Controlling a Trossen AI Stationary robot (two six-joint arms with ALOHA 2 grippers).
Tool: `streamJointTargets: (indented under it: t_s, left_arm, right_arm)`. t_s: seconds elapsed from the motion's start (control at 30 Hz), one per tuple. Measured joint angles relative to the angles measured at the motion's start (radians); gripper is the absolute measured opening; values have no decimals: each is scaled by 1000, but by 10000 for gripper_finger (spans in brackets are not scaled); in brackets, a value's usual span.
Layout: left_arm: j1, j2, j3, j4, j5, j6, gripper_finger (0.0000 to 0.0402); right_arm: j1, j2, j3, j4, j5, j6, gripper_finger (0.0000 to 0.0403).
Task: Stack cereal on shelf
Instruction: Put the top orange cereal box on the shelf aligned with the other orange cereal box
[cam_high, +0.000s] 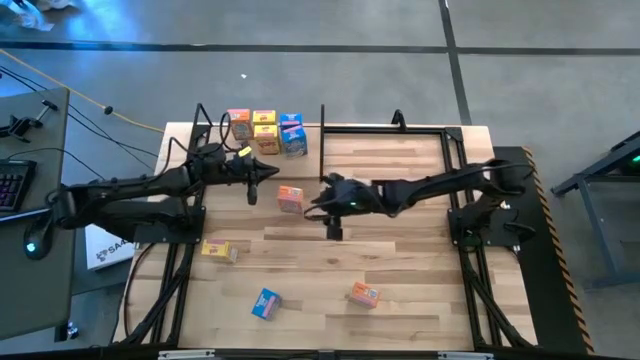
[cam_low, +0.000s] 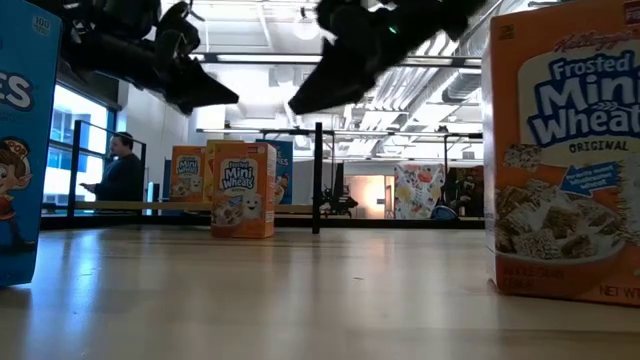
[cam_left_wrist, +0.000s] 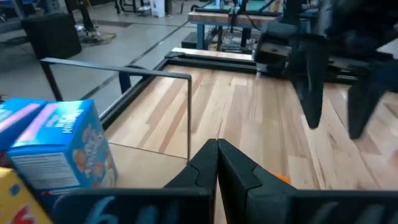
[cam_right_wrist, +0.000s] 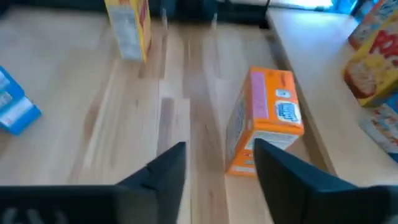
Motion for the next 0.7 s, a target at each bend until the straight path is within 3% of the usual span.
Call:
streamJointTargets:
  t_s: [0.13, 0.33, 0.7]
  left_arm:
    - [-26, 43, 15, 31, 39, -7, 1]
    - [-60, 88, 115, -80, 50, -39, 31]
    - [-94, 246, 431, -609, 51, 41, 193]
  right_arm:
    - [-3, -85, -185, 237, 35, 45, 96]
    - [-3, -187, -338, 355, 91, 51, 12]
    - [-3, -245, -416, 337, 71, 49, 16]
